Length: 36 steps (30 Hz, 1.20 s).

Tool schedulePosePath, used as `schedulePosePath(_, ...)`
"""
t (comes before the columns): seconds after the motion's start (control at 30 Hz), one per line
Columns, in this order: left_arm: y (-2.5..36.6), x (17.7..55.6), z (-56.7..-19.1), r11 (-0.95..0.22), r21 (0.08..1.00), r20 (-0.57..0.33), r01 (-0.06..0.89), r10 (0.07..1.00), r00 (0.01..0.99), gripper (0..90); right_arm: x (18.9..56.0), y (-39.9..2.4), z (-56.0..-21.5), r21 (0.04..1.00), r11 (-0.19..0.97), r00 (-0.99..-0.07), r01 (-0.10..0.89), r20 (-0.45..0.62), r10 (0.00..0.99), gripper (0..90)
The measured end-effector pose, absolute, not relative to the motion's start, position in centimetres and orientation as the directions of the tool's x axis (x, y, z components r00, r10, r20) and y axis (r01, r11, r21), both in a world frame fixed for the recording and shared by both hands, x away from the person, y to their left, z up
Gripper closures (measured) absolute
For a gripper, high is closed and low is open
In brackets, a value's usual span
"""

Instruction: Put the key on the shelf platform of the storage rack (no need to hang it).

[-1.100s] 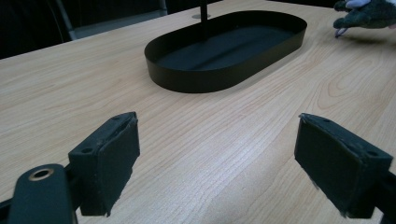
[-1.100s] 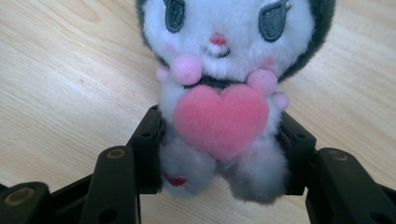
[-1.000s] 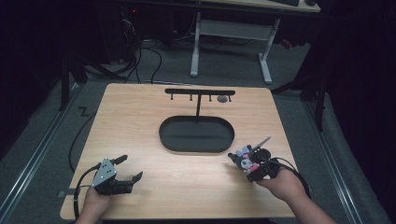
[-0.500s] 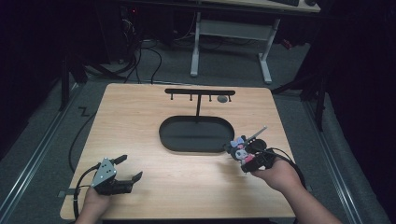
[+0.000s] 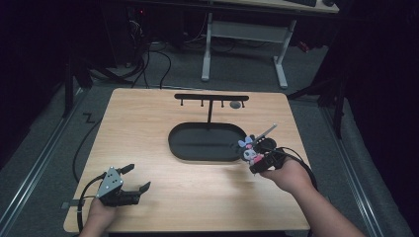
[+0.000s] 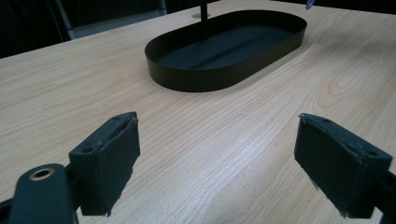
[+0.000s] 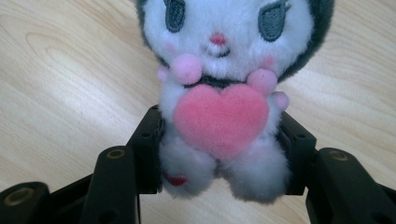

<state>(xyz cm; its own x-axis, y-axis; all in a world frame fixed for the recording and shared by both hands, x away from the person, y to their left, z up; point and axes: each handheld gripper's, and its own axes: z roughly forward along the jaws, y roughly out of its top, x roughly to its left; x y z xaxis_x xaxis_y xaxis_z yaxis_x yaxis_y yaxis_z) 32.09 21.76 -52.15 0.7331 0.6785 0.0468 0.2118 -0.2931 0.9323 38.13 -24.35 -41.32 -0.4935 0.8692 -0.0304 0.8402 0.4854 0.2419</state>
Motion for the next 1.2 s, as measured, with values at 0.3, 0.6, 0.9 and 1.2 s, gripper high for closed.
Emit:
schedulePosePath(0.3,21.8,32.1,-52.2,-0.297,0.931,0.046,0.213,0.674,0.738,14.9,40.1,-22.2,-41.6,0.245,0.511,-0.521,0.824,-0.028,0.853,46.7)
schedulePosePath(0.6,21.7,32.2,-52.3,-0.302,0.928,0.043,0.218,0.668,0.743,14.9,41.6,-20.6,-42.1,0.248,0.525,-0.535,0.814,-0.032,0.844,46.7)
schedulePosePath(0.9,21.8,32.2,-52.3,-0.298,0.929,0.037,0.221,0.668,0.743,15.0,43.2,-19.9,-42.4,0.246,0.524,-0.535,0.815,-0.025,0.844,46.7)
schedulePosePath(1.2,21.8,32.2,-52.3,-0.297,0.929,0.036,0.221,0.666,0.745,15.0,44.5,-18.8,-42.3,0.251,0.533,-0.543,0.808,-0.032,0.839,46.7)
